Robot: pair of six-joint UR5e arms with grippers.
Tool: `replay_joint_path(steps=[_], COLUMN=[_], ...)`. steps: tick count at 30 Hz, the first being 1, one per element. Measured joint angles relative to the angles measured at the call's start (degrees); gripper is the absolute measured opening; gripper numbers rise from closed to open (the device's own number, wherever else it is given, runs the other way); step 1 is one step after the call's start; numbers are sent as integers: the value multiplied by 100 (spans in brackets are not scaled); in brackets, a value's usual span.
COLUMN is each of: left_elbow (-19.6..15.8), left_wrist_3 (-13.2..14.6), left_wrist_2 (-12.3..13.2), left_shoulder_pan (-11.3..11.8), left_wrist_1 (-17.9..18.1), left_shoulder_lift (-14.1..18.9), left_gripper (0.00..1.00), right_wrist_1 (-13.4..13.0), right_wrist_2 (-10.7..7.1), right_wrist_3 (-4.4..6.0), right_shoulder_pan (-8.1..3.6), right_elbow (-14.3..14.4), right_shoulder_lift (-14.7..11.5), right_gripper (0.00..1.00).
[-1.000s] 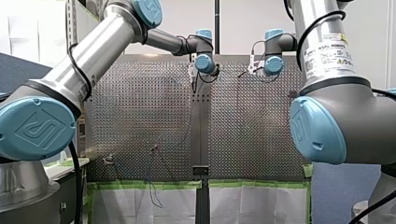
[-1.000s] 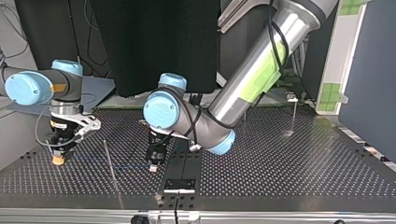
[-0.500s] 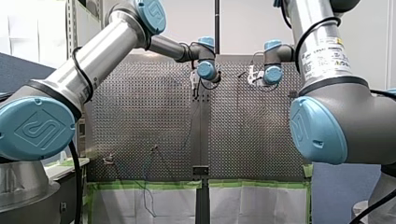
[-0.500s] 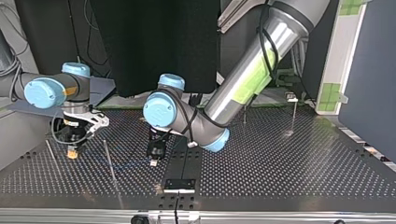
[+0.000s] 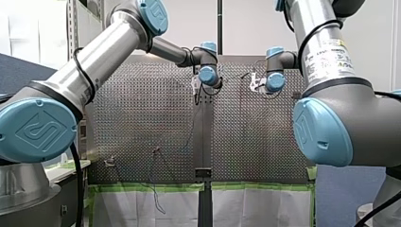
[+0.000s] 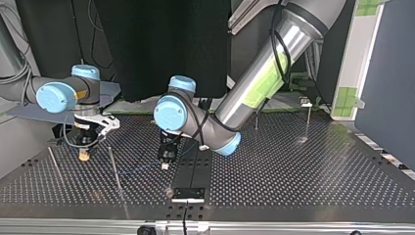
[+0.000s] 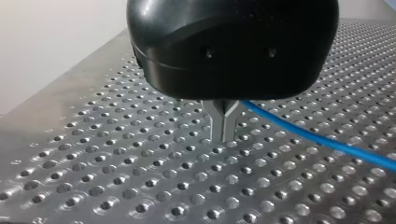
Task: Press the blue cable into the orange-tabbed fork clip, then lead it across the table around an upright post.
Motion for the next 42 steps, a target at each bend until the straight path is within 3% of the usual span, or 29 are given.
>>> replay_joint_path(steps=[5,7,8,9,10,11,13,18,19,20,21,27,42], left_elbow=[-42,-41,-43,-43,-44,-44,-43,-44,-44,-44,-43,-42,-40], left_wrist_3=[-7,-5,-1,5,13,30,67,111,115,120,122,98,31], left_wrist_2=[-2,-5,-11,-21,-37,-68,-131,-224,-214,-184,-152,71,79], left_shoulder_pan=[9,10,10,9,8,6,1,-18,-20,-20,-18,-11,-10], left_wrist_1=[30,32,32,33,33,32,27,11,10,8,6,-79,-387], left_shoulder_lift=[0,0,0,0,0,0,2,1,1,1,1,5,3], left_gripper=[5,33,33,55,65,65,79,82,89,89,100,100,100], right_wrist_1=[-1,-1,-3,-5,-6,-8,-9,-17,-17,-18,-18,-19,-58], right_wrist_2=[-9,-12,-13,-13,-14,-14,-14,-9,-8,-8,-9,-7,-1], right_wrist_3=[0,1,0,1,1,1,0,1,0,1,0,0,6], right_shoulder_pan=[11,12,9,6,4,2,2,7,9,10,12,17,-3], right_elbow=[7,8,8,8,9,8,9,9,9,9,9,9,90], right_shoulder_lift=[100,121,130,136,142,149,161,192,196,200,203,221,269], right_gripper=[0,0,0,0,0,0,0,0,0,0,0,0,0])
